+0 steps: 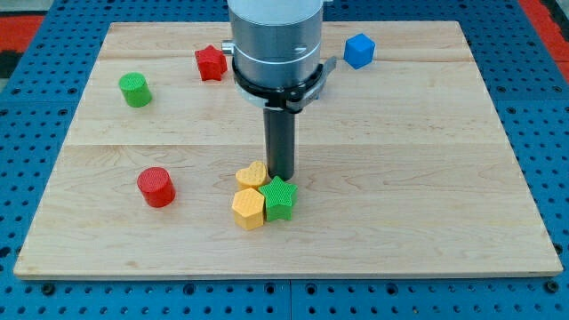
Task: Slide the red circle closer to yellow hexagon and yellow heart
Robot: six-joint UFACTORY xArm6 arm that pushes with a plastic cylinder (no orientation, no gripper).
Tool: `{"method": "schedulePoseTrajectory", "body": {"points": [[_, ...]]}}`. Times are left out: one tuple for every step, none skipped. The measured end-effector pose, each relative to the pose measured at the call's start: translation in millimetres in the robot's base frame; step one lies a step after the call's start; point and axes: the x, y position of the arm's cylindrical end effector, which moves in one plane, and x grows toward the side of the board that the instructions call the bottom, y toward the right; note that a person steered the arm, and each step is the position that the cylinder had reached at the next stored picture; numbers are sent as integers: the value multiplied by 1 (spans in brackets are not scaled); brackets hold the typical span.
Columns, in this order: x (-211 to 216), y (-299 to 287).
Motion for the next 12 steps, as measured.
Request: {"method": "schedulePoseTrajectory", "body": {"points": [[-18,5],[-40,-25],[-52,-80],[-52,-143],[-50,-188],[-1,-190],[9,-178],[19,-157],[35,-143],[46,-160],[56,-164],[72,-164]]}}
